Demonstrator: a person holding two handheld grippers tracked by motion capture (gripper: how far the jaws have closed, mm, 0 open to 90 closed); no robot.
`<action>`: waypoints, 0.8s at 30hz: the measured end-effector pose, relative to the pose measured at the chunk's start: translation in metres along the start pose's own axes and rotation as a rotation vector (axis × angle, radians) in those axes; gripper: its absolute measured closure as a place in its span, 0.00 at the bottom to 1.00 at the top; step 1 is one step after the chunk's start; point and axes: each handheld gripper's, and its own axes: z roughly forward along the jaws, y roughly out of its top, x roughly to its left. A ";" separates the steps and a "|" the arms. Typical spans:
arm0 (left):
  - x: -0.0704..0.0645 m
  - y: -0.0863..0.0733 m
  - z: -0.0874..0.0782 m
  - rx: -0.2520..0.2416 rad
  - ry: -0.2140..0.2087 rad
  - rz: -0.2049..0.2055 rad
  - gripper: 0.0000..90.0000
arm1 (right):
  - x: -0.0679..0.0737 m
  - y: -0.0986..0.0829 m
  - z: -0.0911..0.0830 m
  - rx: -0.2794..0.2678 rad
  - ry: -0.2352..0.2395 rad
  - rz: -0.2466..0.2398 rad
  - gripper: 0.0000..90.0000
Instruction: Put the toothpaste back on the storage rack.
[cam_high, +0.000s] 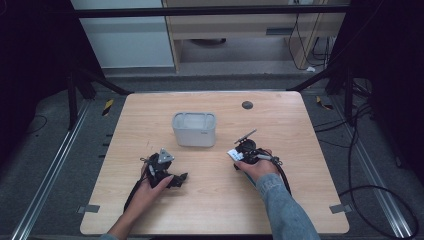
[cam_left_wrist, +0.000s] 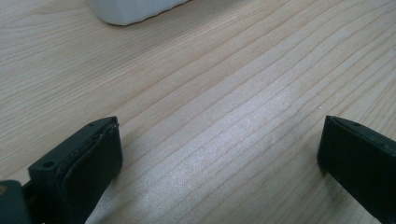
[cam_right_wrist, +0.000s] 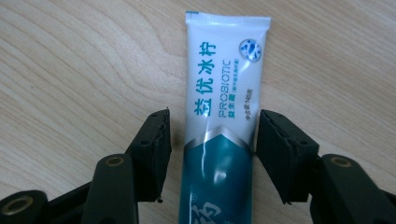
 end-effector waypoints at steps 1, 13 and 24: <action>0.000 0.000 0.000 0.000 -0.001 0.000 0.00 | 0.000 0.000 0.001 0.004 0.002 -0.004 0.50; 0.000 0.000 0.000 0.000 -0.001 0.000 0.00 | -0.002 0.000 0.000 0.005 -0.010 0.000 0.59; 0.000 0.000 0.000 0.000 0.000 0.000 0.00 | -0.001 0.000 -0.001 0.018 -0.014 -0.005 0.65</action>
